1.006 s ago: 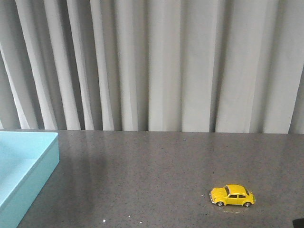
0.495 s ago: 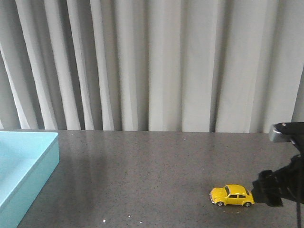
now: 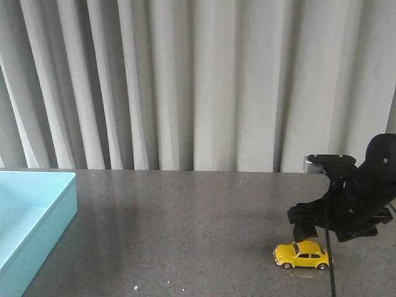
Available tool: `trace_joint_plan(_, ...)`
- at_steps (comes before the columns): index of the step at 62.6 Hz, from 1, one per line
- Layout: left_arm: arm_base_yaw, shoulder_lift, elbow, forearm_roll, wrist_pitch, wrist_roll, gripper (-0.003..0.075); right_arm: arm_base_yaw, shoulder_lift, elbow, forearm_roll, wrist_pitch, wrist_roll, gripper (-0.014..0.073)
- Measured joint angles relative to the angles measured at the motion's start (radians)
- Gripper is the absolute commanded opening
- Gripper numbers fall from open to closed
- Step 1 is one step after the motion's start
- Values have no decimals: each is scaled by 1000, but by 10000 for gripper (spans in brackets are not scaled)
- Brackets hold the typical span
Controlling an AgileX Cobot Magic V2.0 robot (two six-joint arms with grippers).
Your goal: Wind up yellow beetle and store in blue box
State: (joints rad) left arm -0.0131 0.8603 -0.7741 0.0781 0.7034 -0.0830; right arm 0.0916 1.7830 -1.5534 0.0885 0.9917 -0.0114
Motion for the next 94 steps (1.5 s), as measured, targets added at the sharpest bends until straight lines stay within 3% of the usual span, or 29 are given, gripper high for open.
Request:
trace_joint_plan(29,0,0,0,-1,0,0,505,0,301,-291,-51,129,45,507)
trace_joint_plan(69,0,0,0,-2,0,0,505,-3,353,-323,-69,172,44,505)
trace_joint_plan(94,0,0,0,-2,0,0,505,-204,353,-324,-29,220,-105,505)
